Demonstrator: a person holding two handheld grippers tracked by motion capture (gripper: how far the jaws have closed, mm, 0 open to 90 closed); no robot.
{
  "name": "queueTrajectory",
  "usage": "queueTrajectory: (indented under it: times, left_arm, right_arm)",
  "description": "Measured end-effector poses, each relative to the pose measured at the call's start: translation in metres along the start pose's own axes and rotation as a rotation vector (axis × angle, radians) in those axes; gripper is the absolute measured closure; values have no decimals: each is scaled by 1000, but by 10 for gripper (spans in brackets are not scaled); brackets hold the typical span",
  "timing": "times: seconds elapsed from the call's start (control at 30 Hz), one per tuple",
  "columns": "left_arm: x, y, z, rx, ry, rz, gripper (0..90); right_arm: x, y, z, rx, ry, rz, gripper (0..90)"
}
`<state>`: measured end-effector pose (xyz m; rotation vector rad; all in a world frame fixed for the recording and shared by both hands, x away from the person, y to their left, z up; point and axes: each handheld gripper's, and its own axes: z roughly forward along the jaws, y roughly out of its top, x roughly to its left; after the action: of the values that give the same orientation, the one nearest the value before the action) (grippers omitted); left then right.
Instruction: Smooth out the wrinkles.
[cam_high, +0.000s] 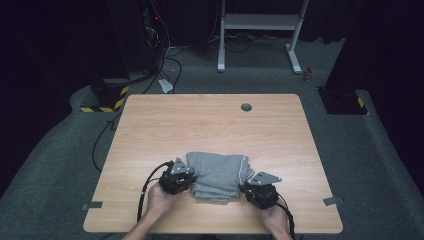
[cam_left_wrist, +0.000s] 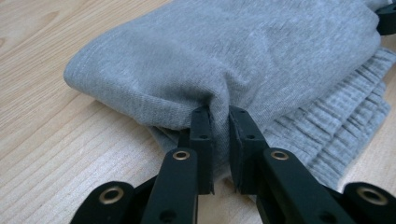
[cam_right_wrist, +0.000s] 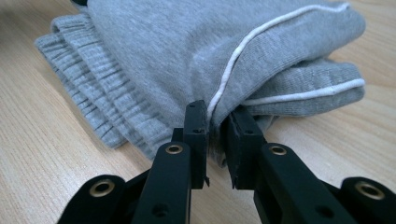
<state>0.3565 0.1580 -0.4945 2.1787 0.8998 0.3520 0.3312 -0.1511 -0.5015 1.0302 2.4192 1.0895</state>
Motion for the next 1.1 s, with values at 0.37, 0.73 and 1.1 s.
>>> queueTrajectory:
  times: [0.37,0.73,1.1]
  left_arm:
    - [-4,2,12,-17,28,-14,811]
    - [-3,13,26,-37,21,-68,807]
    - [3,19,36,-66,8,-154,782]
  right_arm:
    - [-6,0,6,18,-43,9,791]
    - [-31,8,14,33,-109,52,784]
    - [-51,16,25,70,-159,78,768]
